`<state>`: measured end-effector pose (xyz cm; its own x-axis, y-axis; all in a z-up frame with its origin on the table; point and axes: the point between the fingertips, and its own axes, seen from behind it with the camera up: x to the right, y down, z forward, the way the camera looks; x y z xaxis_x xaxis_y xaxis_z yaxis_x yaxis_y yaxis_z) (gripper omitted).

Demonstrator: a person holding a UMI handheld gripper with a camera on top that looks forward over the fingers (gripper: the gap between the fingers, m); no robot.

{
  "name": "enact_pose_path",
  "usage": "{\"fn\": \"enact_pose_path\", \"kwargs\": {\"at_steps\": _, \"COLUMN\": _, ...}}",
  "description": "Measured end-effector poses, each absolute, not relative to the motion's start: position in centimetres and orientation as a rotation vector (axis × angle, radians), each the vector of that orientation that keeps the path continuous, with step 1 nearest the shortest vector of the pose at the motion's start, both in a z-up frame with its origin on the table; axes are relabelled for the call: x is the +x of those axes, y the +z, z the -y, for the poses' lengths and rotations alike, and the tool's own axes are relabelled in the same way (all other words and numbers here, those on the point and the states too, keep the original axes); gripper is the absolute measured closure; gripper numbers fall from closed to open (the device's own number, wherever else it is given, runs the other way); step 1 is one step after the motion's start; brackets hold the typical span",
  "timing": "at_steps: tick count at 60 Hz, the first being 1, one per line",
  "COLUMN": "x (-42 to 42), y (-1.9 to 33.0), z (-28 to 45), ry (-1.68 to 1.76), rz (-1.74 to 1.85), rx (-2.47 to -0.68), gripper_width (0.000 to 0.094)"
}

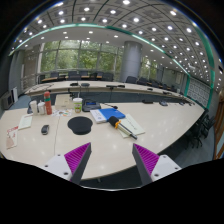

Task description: Arrange mouse

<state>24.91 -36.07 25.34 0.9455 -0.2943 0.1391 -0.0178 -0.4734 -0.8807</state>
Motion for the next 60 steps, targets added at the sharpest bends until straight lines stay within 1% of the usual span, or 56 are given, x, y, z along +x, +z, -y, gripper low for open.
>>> {"fn": "enact_pose_path", "kwargs": {"at_steps": 5, "x": 24.1, "y": 24.8, "z": 36.1, "ry": -0.319, "rz": -0.216, "rx": -2.057, "gripper_width": 0.0082}}
{"fn": "enact_pose_path", "kwargs": {"at_steps": 20, "x": 17.6, "y": 19.1, "z": 35.3, "ry": -0.287, "rz": -0.179, "rx": -2.115, "gripper_width": 0.0077}}
{"fn": "enact_pose_path", "kwargs": {"at_steps": 30, "x": 8.7, "y": 15.2, "z": 33.1, "ry": -0.233, "rz": -0.140, "rx": -2.135, "gripper_width": 0.0077}}
{"fn": "enact_pose_path", "kwargs": {"at_steps": 45, "x": -4.8, "y": 10.6, "z": 22.9, "ry": -0.068, "rz": -0.028, "rx": -2.138, "gripper_width": 0.0079}}
{"fn": "enact_pose_path", "kwargs": {"at_steps": 60, "x": -11.7, "y": 5.8, "z": 9.6, "ry": -0.002, "rz": 0.081, "rx": -2.118, "gripper_width": 0.0082}}
